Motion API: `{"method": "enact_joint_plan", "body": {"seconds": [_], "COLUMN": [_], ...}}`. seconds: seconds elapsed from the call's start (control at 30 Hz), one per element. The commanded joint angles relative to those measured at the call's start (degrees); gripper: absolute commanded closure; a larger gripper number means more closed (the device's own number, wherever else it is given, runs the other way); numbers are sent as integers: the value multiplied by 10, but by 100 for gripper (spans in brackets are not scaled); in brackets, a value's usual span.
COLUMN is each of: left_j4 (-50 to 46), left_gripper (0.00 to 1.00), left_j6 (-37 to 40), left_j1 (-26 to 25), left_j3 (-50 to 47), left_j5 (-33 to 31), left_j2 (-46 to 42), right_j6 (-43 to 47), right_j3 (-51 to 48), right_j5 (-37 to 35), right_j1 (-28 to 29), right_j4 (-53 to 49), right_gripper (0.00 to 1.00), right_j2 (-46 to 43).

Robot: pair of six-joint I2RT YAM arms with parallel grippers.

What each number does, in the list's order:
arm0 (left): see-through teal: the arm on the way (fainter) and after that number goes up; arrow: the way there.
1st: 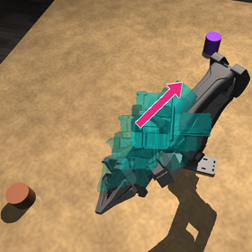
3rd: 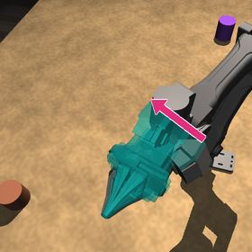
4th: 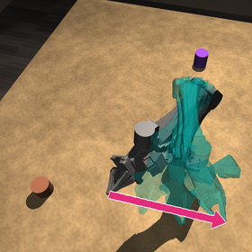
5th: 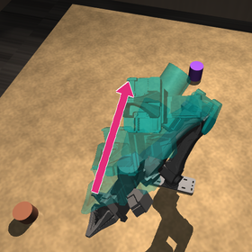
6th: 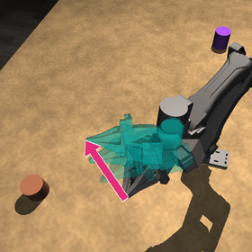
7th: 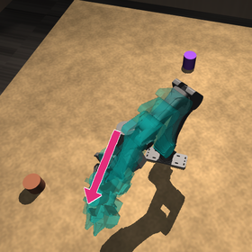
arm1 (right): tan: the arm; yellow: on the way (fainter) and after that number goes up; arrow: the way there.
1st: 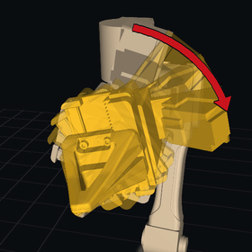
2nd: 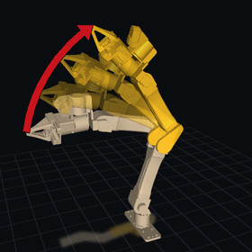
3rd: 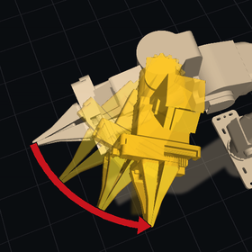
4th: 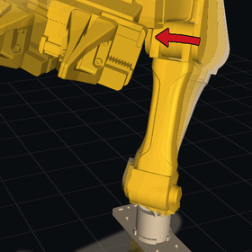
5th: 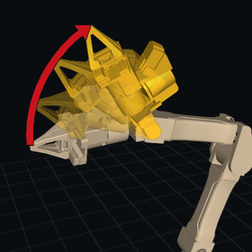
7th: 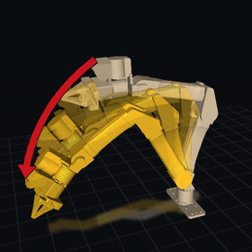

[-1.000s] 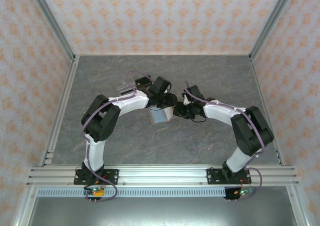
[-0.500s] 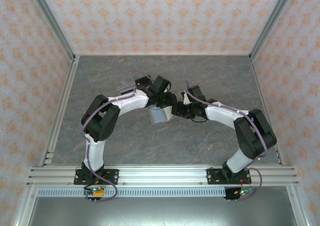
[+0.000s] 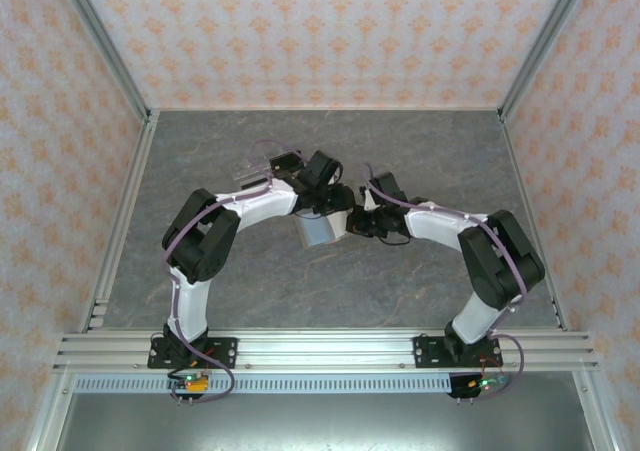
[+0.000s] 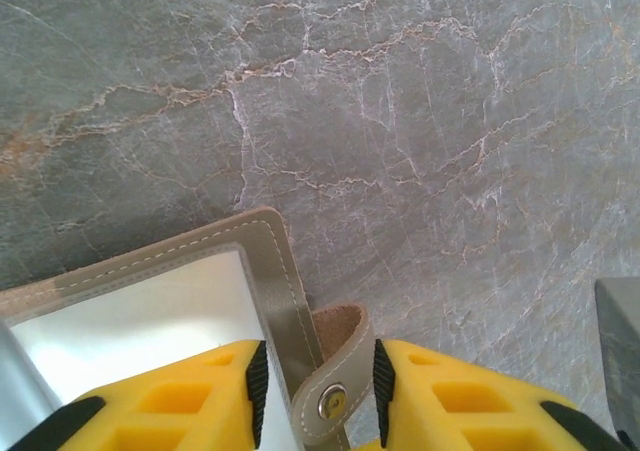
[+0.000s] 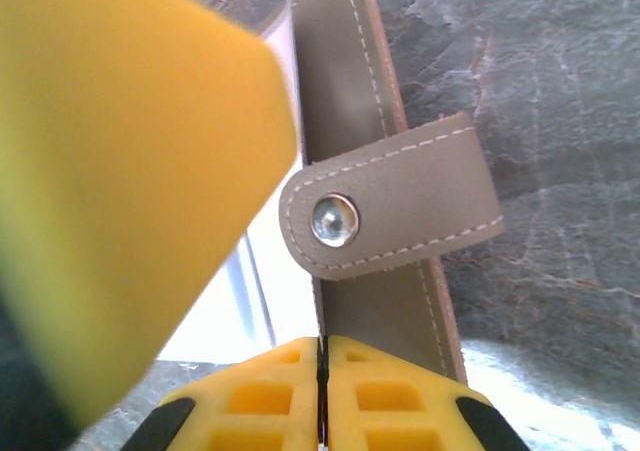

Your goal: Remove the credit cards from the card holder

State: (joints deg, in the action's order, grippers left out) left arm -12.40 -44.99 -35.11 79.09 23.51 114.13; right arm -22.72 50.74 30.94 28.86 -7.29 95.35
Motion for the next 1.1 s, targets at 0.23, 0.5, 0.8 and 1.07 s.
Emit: {"method": "enact_joint_plan", "body": {"seconds": [0.23, 0.5, 0.8, 1.07], "left_j4": [-78, -40, 3, 2], "left_gripper": [49, 47, 53, 51], "left_j6": [-44, -73, -74, -72], "left_j1": [17, 17, 14, 10], "left_j3": [-112, -177, -187, -171], "left_j5": [-91, -52, -9, -10], "left_j2": [-127, -156, -140, -121], "right_j6": [-71, -165, -171, -165], "right_j3": [-11, -53, -57, -50], "right_j5": [-77, -82, -84, -85], "right_j1": [3, 9, 10, 10], "right_j4": [-55, -49, -58, -60], "right_gripper": [94, 94, 94, 94], "right_j2": [-37, -68, -63, -54]}}
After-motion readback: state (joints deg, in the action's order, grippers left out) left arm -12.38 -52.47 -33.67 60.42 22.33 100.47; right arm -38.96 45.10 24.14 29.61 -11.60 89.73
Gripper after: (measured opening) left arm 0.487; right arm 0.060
